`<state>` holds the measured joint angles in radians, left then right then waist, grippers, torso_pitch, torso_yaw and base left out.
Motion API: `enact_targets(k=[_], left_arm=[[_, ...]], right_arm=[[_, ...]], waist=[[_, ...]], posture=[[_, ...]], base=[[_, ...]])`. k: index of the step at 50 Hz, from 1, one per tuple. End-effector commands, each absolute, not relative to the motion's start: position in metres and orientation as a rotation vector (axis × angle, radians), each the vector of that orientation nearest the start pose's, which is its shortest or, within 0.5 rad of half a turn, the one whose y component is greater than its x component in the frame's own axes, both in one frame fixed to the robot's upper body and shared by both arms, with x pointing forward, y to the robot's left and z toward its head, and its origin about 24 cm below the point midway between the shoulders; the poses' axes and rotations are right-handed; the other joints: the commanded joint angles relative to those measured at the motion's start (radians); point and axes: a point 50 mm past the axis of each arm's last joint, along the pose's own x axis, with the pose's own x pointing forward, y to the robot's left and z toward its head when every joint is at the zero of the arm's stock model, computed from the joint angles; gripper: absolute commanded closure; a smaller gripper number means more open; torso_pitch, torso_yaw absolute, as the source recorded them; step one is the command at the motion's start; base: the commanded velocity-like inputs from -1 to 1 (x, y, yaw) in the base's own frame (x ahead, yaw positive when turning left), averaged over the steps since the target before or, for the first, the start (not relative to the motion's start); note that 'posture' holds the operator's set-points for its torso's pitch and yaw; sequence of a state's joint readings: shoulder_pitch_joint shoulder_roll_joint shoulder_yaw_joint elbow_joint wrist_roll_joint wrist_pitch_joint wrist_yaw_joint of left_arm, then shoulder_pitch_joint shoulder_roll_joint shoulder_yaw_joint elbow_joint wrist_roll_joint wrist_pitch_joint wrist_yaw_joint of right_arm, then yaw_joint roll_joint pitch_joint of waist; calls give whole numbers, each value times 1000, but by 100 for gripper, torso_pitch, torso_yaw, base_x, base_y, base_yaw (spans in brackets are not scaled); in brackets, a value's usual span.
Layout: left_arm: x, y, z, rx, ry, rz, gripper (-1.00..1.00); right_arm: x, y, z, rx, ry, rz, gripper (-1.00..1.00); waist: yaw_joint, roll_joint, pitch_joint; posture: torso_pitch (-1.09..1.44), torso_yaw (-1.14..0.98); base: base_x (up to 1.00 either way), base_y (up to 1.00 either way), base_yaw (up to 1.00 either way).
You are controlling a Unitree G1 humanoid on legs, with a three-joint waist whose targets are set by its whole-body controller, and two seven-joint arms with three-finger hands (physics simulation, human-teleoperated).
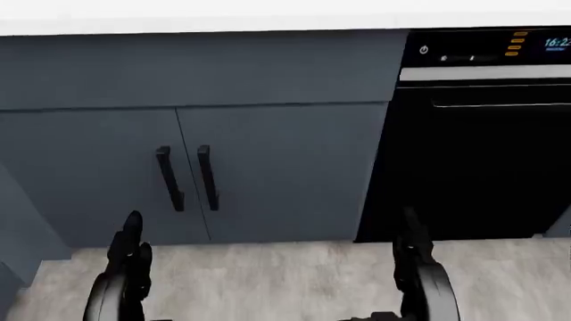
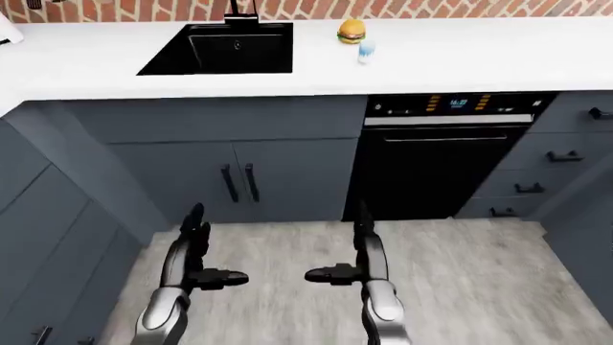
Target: Turn the sink spout to the right.
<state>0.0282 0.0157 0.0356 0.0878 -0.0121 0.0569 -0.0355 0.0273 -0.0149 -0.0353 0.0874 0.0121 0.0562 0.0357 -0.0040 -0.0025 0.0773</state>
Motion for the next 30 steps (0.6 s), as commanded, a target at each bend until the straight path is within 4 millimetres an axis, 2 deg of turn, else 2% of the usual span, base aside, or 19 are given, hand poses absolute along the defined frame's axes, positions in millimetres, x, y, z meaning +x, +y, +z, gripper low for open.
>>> enact_targets(k=[1,2,3,4,5,7,8,24,25,27,28,30], left_arm=[[252,156,40,-20,18,-35,-100],[251,157,41,-20,15,-36,-100],[251,157,42,-15,11,-33,-100],[250,157,42,-15,9,-31,-100],[249,157,44,-16,7,-31,-100],[246,157,46,-12,-3,-31,-100],[246,158,47,6,-15,-15,-100],[244,160,52,-1,-28,-8,-100],[244,161,52,-1,-28,-7,-100],[244,161,53,-3,-30,-6,-100],[244,161,53,-3,-30,-6,-100],[244,160,52,-1,-27,-10,-100]], right_arm=[[252,-158,43,10,-13,13,-100],[250,-158,45,10,-24,13,-100],[250,-157,45,9,-25,16,-100],[249,-157,46,11,-33,14,-100],[248,-157,46,12,-35,16,-100],[249,-157,44,10,-26,11,-100],[249,-158,44,9,-26,9,-100],[247,-158,44,-18,-31,6,-100],[247,-158,44,-20,-31,6,-100],[247,-159,44,-21,-31,2,-100],[247,-159,44,-21,-30,2,-100],[248,-159,42,-23,-25,8,-100]], waist=[[-2,-8,-1],[2,-7,-36],[7,0,-62],[7,-1,-52],[6,-7,-16],[6,-7,-69],[6,-7,-74],[7,-2,-88],[5,2,-104],[0,-19,-73],[-3,-46,-66],[-8,-62,-68]], posture=[[0,0],[0,0],[0,0],[0,0],[0,0],[0,0],[0,0],[0,0],[0,0],[0,0],[0,0],[0,0]], base=[[0,0,0],[0,0,0],[0,0,0],[0,0,0],[0,0,0],[0,0,0],[0,0,0],[0,0,0],[0,26,0],[0,50,0],[0,79,0],[0,88,0]])
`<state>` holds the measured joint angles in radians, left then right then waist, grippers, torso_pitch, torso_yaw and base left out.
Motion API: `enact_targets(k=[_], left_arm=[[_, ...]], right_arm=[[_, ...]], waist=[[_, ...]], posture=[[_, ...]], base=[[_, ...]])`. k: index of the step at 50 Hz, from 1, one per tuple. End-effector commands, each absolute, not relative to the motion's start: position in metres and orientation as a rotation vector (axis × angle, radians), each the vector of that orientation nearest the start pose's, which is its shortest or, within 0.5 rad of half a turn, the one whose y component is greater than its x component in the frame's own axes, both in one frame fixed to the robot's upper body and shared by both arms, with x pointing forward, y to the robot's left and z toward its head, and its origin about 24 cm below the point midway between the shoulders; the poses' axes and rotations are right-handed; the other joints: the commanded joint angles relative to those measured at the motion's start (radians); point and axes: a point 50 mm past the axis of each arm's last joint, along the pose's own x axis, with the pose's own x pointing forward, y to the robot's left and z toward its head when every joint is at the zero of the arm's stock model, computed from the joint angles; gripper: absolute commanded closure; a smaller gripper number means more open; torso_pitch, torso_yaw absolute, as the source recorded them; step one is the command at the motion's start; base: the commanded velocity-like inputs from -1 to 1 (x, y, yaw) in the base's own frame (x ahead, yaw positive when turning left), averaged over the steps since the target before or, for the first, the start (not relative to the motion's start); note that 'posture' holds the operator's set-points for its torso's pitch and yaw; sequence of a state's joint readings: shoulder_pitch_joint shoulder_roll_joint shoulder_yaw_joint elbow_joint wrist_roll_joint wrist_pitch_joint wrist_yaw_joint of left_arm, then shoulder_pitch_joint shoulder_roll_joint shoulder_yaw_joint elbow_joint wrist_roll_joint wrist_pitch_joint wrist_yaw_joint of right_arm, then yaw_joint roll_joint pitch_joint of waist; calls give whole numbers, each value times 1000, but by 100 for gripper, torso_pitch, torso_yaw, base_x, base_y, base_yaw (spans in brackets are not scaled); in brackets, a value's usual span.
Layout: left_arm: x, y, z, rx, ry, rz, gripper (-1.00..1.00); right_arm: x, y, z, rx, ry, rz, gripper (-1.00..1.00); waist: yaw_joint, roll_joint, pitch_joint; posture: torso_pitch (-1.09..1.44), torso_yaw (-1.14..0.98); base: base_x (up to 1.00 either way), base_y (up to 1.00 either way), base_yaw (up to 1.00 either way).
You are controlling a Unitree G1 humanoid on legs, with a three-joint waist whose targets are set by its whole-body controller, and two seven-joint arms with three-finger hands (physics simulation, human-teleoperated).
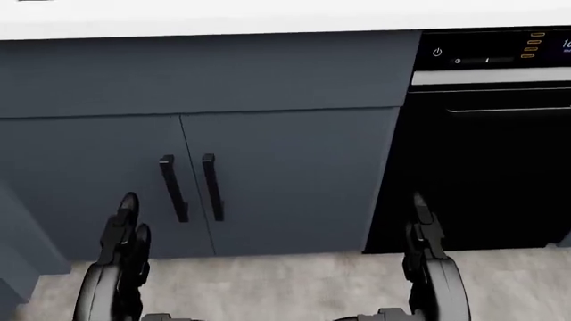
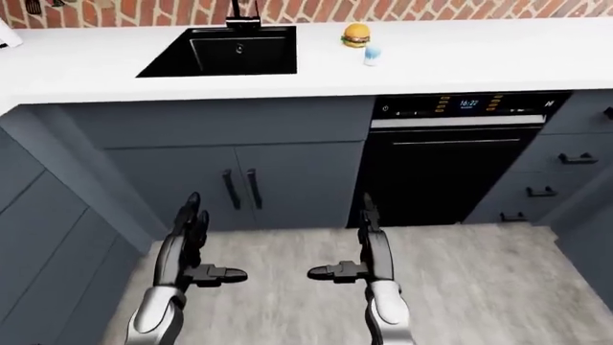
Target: Turn the sink spout to the right.
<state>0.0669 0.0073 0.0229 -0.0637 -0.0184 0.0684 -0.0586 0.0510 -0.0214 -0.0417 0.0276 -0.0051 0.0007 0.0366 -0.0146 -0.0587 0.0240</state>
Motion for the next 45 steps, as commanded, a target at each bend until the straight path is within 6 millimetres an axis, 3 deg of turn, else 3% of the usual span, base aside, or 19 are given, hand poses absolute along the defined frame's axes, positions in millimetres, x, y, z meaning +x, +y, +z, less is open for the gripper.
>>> enact_targets(k=[1,4,8,9,10,11,12,16,28,31,33,34,35,36,37,38,39,42,45], left_arm=[[244,160,52,-1,-27,-11,-100],[245,160,51,-1,-25,-10,-100],[244,160,52,-2,-25,-9,-100],[244,160,52,-1,-26,-9,-100],[244,160,52,-2,-27,-9,-100],[244,160,52,-1,-27,-10,-100],[244,160,52,-2,-27,-9,-100],[243,161,53,-2,-28,-8,-100],[245,163,52,-6,-27,-3,-100],[246,164,52,-8,-25,-1,-100],[247,164,51,-9,-24,0,-100],[248,164,51,-6,-24,2,-100],[249,164,50,-6,-23,4,-100],[335,189,169,51,-53,46,-100],[341,188,186,57,-47,47,-100],[342,188,191,63,-49,47,-100],[343,188,195,66,-51,48,-100],[346,188,204,73,-56,52,-100],[347,189,210,84,-60,57,-100]], right_arm=[[248,-158,42,-25,-25,8,-100],[248,-159,42,-28,-23,5,-100],[248,-160,42,-22,-26,3,-100],[248,-160,43,-18,-26,5,-100],[247,-160,43,-18,-27,6,-100],[247,-160,44,-16,-29,6,-100],[247,-160,44,-14,-31,6,-100],[246,-161,44,-8,-34,6,-100],[246,-162,44,-8,-31,-2,-100],[246,-163,44,-6,-32,-4,-100],[247,-162,43,-6,-30,-2,-100],[247,-163,43,-5,-29,-3,-100],[249,-163,42,-1,-28,0,-100],[340,-187,171,-72,-25,0,-100],[344,-185,198,-73,-10,1,-100],[346,-186,205,-77,-8,0,-100],[348,-186,211,-77,-8,2,-100],[352,-187,212,-85,-5,2,-100],[354,-188,217,-93,-2,-2,-100]], waist=[[3,-8,-14],[1,5,7],[-3,41,13],[-6,72,9],[-8,153,-2],[24,208,-7],[17,147,27],[21,112,4],[34,69,-2],[40,35,5],[43,-16,-3],[37,27,6],[37,24,0],[32,30,-3],[31,33,-3],[26,38,-50],[24,48,-21],[11,55,13],[11,50,-19]], posture=[[0,0],[0,0],[0,0],[0,0],[0,0],[0,0],[0,0],[0,0],[0,0],[0,0],[0,0],[0,0],[0,0],[0,0],[0,0],[0,0],[0,0],[0,0],[0,0]], base=[[0,100,0],[0,100,0],[0,93,0],[0,19,0],[0,0,0],[0,0,0],[0,0,0],[0,0,0],[0,0,0],[0,0,0],[0,0,0],[0,0,0],[0,0,0],[0,0,0],[0,0,0],[0,0,0],[0,0,0],[0,0,0],[0,0,0]])
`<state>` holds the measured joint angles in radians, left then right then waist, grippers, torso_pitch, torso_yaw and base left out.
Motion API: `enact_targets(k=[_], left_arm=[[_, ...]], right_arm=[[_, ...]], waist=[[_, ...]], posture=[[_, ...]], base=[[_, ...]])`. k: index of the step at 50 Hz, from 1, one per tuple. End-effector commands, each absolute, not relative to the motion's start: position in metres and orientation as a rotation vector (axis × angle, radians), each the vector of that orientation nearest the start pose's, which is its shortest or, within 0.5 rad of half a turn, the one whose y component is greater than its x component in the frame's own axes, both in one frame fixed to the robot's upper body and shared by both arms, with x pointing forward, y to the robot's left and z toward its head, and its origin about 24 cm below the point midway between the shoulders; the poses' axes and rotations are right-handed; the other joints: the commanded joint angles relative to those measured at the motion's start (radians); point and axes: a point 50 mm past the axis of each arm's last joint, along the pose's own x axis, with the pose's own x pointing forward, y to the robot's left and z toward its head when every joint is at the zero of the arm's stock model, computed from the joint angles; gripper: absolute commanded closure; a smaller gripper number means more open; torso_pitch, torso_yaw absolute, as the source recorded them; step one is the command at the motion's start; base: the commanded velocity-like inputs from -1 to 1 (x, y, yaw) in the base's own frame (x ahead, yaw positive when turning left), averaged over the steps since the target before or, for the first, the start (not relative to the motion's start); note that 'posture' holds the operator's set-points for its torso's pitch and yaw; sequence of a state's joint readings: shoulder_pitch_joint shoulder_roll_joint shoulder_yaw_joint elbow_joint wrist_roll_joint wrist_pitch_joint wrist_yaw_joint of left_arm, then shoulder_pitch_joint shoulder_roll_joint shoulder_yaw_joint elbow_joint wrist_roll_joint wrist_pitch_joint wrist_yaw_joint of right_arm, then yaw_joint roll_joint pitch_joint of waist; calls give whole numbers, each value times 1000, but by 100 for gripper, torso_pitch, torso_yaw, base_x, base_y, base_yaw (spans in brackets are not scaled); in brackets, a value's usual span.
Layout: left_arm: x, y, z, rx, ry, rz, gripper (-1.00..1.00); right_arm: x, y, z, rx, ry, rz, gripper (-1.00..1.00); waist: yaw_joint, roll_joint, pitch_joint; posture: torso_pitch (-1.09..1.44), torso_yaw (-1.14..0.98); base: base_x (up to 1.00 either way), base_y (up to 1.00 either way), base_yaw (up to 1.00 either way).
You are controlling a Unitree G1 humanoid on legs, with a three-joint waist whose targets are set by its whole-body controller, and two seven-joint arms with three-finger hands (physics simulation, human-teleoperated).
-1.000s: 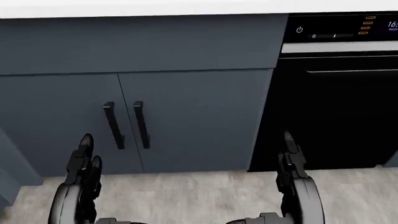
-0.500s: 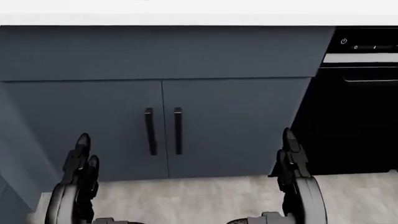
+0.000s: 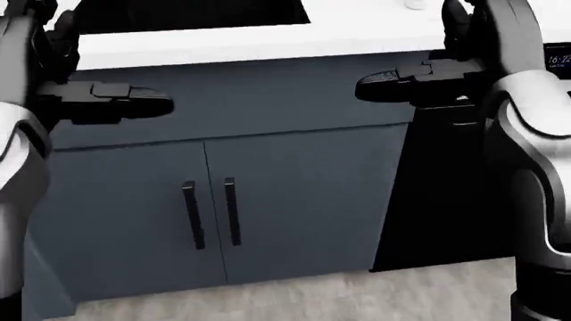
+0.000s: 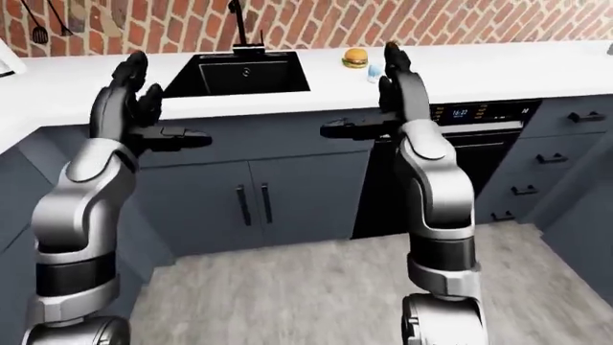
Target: Turn the sink spout to the right.
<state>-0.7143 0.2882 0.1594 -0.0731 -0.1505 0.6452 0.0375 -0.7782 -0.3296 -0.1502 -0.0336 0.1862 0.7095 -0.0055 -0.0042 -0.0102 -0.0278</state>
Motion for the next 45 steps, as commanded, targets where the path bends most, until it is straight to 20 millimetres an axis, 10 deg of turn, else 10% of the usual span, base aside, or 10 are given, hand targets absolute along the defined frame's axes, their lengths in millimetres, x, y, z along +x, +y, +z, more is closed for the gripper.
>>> enact_targets(k=[1,32,45], left_arm=[[348,189,212,88,-62,60,-100],[350,203,230,127,-91,113,-100],[348,207,231,122,-91,123,-100]], right_arm=[[354,-189,219,-96,-2,-4,-100],[356,-187,241,-149,16,14,-100],[355,-184,245,-156,16,21,-100]], waist=[[1,0,20],[6,12,10],[4,34,42]], posture=[[0,0],[0,0],[0,0]], base=[[0,0,0],[0,0,0],[16,0,0]])
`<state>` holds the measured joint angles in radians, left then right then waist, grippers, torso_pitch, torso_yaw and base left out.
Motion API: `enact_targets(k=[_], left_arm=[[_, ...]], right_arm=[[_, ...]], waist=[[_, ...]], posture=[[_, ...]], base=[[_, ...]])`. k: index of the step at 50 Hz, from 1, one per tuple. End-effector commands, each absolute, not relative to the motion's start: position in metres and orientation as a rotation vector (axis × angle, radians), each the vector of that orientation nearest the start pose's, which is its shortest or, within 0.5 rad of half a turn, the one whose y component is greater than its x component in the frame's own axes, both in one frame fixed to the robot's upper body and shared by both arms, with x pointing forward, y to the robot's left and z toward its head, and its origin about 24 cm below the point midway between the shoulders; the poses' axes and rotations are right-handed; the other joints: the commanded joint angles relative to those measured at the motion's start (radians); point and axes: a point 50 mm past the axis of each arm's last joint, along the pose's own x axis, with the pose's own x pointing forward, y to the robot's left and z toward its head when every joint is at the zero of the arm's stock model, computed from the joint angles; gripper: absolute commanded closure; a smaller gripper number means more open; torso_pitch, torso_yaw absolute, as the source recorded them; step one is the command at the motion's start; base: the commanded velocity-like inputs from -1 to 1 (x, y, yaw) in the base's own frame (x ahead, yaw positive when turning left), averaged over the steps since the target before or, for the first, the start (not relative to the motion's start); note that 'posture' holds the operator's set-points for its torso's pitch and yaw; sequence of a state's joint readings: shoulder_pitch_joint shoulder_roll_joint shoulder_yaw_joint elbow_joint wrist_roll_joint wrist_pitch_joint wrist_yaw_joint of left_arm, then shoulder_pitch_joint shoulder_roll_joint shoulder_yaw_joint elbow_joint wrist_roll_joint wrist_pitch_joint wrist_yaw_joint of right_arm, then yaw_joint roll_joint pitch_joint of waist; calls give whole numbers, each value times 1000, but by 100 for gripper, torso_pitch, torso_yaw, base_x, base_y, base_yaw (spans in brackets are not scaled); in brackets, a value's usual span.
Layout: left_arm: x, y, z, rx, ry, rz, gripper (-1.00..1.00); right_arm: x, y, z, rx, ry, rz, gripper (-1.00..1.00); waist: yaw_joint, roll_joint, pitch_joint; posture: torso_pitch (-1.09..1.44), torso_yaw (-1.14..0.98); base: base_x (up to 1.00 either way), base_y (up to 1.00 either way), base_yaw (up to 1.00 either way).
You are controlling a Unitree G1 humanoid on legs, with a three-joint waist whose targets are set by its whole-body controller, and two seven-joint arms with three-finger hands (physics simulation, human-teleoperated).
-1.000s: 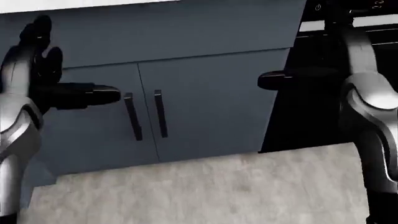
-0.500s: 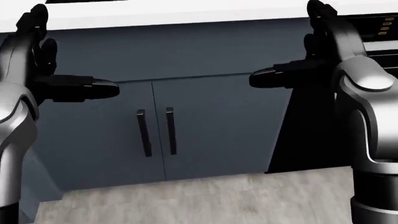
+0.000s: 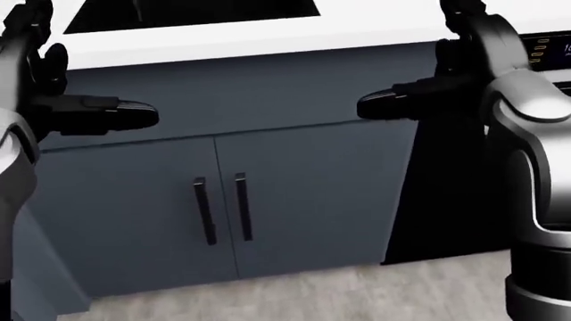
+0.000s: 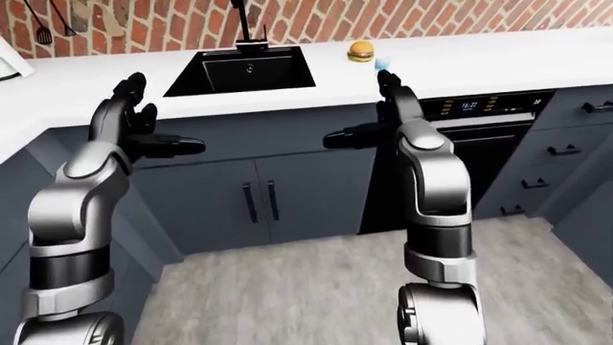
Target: Turn the sink spout to the right.
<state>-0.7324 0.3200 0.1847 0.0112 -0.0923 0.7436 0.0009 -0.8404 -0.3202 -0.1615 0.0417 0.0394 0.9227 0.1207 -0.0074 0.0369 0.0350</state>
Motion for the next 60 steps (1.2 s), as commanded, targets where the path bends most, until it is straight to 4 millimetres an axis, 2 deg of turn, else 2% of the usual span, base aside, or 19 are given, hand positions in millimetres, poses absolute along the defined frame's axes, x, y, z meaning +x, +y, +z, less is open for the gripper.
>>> enact_targets(k=[1,3,4,9,13,16,17,19,26,29,30,32,38,43,45,52,56,57,60], left_arm=[[347,207,231,122,-91,123,-100],[348,208,231,121,-91,124,-100],[348,208,231,120,-91,124,-100],[349,210,228,119,-85,129,-100],[349,211,227,120,-84,131,-100],[349,211,227,119,-83,131,-100],[349,211,226,119,-83,131,-100],[350,212,227,115,-82,133,-100],[349,216,231,108,-86,140,-100],[348,220,232,101,-87,151,-100],[348,222,233,99,-87,154,-100],[349,225,234,94,-86,160,-100],[349,234,234,81,-86,181,-100],[348,244,239,67,-90,202,-100],[347,246,240,65,-92,206,-100],[348,253,240,58,-87,218,-100],[348,256,246,45,-91,224,-100],[348,258,249,37,-95,226,-100],[348,259,251,36,-96,230,-100]], right_arm=[[355,-184,245,-157,16,21,-100],[354,-184,245,-156,15,21,-100],[354,-184,245,-155,14,22,-100],[354,-184,244,-155,18,23,-100],[355,-183,245,-156,19,27,-100],[355,-182,246,-158,19,30,-100],[355,-182,246,-158,20,29,-100],[355,-183,246,-157,22,29,-100],[355,-182,246,-156,20,33,-100],[355,-183,245,-156,20,33,-100],[355,-182,245,-156,20,34,-100],[355,-182,245,-157,20,35,-100],[355,-181,244,-156,22,38,-100],[355,-181,246,-157,21,38,-100],[354,-180,248,-158,18,38,-100],[354,-181,246,-157,22,40,-100],[353,-181,247,-158,22,40,-100],[353,-182,246,-157,23,41,-100],[353,-182,246,-156,24,42,-100]], waist=[[7,0,-23],[4,29,-20],[2,6,-23],[6,10,-31],[16,-33,-14],[21,-116,-33],[11,-74,-22],[12,-89,-15],[-1,-21,-4],[-10,57,-26],[-13,59,-37],[-7,52,-15],[14,-4,-18],[31,-90,-43],[23,-95,-19],[0,-32,-11],[-13,64,-37],[-7,42,-36],[0,48,-23]], posture=[[0,0],[0,0],[0,0],[0,0],[0,0],[0,0],[0,0],[0,0],[0,0],[0,0],[0,0],[0,0],[0,0],[0,0],[0,0],[0,0],[0,0],[0,0],[0,0]], base=[[16,0,0],[16,0,0],[17,0,0],[17,0,0],[23,0,0],[26,0,0],[30,0,0],[31,0,0],[31,0,0],[31,0,0],[31,0,0],[31,0,0],[32,0,0],[31,0,0],[30,0,0],[31,0,0],[31,0,0],[30,0,0],[32,0,0]])
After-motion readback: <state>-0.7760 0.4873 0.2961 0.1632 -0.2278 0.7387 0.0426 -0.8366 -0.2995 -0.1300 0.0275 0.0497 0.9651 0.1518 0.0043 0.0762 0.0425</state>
